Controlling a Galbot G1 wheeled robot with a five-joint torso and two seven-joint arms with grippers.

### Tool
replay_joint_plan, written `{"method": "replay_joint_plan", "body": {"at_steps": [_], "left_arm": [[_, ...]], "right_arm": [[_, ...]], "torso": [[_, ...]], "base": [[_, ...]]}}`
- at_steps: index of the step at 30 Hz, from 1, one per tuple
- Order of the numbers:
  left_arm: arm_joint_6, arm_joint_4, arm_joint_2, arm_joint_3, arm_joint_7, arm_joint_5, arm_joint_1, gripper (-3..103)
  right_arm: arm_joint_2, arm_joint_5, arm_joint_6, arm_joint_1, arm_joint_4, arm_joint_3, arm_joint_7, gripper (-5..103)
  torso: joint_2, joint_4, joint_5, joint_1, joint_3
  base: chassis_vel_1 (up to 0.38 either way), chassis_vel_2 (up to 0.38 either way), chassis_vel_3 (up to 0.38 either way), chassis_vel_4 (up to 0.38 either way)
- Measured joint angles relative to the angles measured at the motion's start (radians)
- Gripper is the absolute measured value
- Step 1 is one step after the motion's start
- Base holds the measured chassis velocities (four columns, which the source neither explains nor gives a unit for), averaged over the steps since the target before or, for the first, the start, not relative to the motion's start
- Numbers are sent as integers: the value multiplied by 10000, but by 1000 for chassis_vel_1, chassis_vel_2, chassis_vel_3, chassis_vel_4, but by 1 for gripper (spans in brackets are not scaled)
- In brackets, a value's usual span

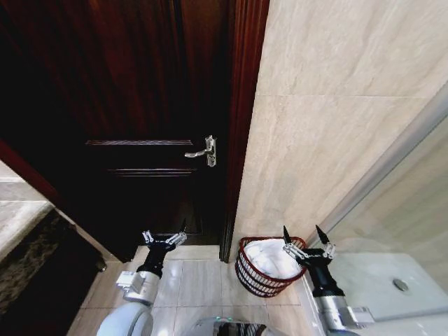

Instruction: Discard the used towel into the hamper.

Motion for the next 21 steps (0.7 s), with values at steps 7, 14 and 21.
{"method": "replay_joint_plan", "body": {"at_steps": [7, 14, 21], "left_arm": [[0, 0, 0, 0, 0, 0, 0, 100], [0, 0, 0, 0, 0, 0, 0, 100], [0, 0, 0, 0, 0, 0, 0, 100]], "right_arm": [[-2, -9, 6, 8, -15, -4, 2, 100], [-3, -10, 11, 11, -39, -4, 1, 100], [-3, -10, 17, 16, -55, -4, 1, 100]], "torso": [[2, 0, 0, 0, 1], [4, 0, 0, 1, 2], [85, 0, 0, 41, 41]], "base": [[0, 0, 0, 0], [0, 0, 0, 0], [0, 0, 0, 0]]}}
